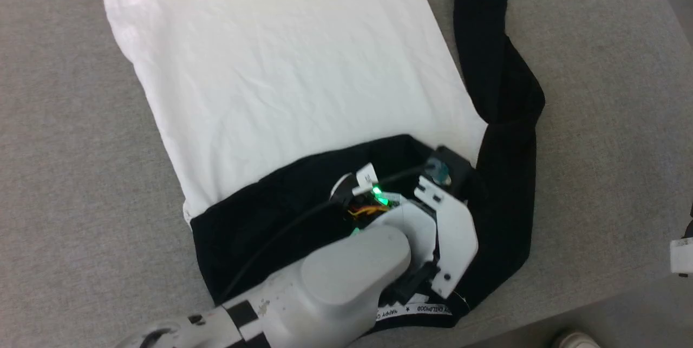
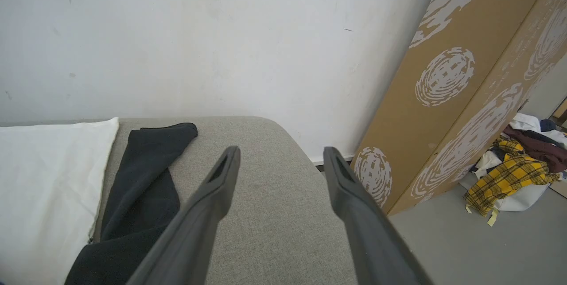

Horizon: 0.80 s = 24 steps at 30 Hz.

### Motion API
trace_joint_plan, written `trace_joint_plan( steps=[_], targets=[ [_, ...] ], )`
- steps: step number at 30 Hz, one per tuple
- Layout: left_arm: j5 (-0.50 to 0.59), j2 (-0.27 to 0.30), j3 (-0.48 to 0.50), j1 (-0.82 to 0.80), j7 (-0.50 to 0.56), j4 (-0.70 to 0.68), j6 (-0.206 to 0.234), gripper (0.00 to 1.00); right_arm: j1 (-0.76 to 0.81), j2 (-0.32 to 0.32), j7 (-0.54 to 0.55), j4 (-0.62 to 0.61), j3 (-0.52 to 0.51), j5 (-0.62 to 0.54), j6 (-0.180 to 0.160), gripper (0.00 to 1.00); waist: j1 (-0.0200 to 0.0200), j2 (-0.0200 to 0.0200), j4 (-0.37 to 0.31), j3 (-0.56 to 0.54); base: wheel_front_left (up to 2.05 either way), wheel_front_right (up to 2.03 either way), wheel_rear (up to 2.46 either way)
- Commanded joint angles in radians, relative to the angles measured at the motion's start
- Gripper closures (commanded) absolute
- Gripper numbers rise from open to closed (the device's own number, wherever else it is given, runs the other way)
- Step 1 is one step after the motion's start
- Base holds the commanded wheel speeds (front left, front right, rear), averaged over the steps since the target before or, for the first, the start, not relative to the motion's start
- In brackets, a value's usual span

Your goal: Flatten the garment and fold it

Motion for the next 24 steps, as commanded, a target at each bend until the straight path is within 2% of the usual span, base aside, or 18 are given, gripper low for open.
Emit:
trace_joint_plan(
  steps=[1,4,5,6,7,8,15,20,24],
  targets=[
    [0.046,0.0,-0.003,0.031,0.029,0.014,-0.016,1.0,-0.02,0.003,-0.009,0.009,0.001,0.009,-0.002,0.0,-0.0001,0.0,-0.014,0.015,0.0,0.0,0.0],
    [0.064,0.0,-0.003,0.052,0.04,0.016,-0.011,1.0,-0.023,0.003,-0.013,0.016,0.002,0.01,-0.002,0.0,-0.0001,0.0,-0.013,0.016,0.0,0.0,0.0],
    [0.065,0.0,-0.003,0.052,0.035,0.014,-0.006,0.88,-0.024,0.003,-0.013,0.018,0.001,0.01,-0.002,0.0,-0.0001,0.0,-0.011,0.015,0.0,0.0,0.0],
    [0.06,0.0,-0.003,0.051,0.025,0.008,-0.001,0.58,-0.024,0.003,-0.013,0.02,0.0,0.011,-0.002,0.0,-0.0001,0.0,-0.007,0.013,0.0,0.0,0.0],
    [0.058,0.0,-0.003,0.047,0.017,0.003,0.001,0.08,-0.025,0.003,-0.013,0.021,0.0,0.01,-0.002,0.0,-0.0001,0.0,-0.004,0.01,0.0,0.0,0.0],
    [0.054,0.0,-0.003,0.044,0.009,-0.003,0.0,0.0,-0.025,0.003,-0.012,0.022,0.0,0.009,-0.002,0.0,-0.0001,0.0,0.0,0.006,0.0,0.0,0.0],
    [-0.048,0.0,-0.003,0.014,-0.063,-0.097,-0.02,0.0,-0.014,0.003,0.002,0.007,-0.012,-0.008,-0.002,0.0,-0.0001,0.0,0.047,-0.048,0.0,0.0,0.0],
    [-0.159,0.0,0.011,-0.031,-0.159,-0.204,-0.032,0.0,0.008,0.003,0.02,-0.016,-0.021,-0.015,-0.002,0.0,-0.0001,0.0,0.097,-0.096,0.0,0.0,0.0],
    [-0.206,0.0,0.04,-0.059,-0.233,-0.258,-0.03,0.0,0.021,0.003,0.032,-0.034,-0.028,-0.02,-0.002,0.0,-0.0001,0.0,0.127,-0.121,0.0,0.0,0.0]
  ],
)
